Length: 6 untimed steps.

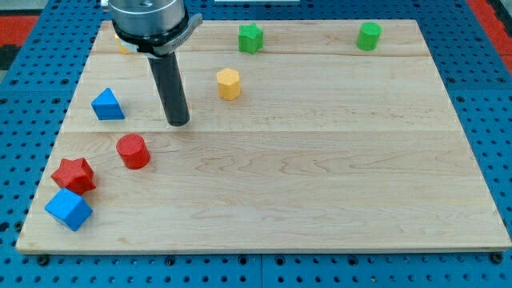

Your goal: Push the yellow hexagon slightly right

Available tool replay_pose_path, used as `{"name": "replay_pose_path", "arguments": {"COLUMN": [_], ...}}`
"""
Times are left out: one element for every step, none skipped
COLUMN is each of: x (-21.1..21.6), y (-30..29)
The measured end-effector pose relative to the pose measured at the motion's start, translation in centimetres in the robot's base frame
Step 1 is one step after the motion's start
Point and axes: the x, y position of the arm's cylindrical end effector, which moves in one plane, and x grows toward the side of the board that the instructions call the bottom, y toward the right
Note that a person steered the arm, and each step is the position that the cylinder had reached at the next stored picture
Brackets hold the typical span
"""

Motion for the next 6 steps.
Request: {"name": "replay_pose_path", "arguments": {"x": [-2.8,-5.1,-6.4,-6.3,-5.5,-5.6], "y": [-0.6,-0.4,-0.4,6.5,14.5,18.8]}}
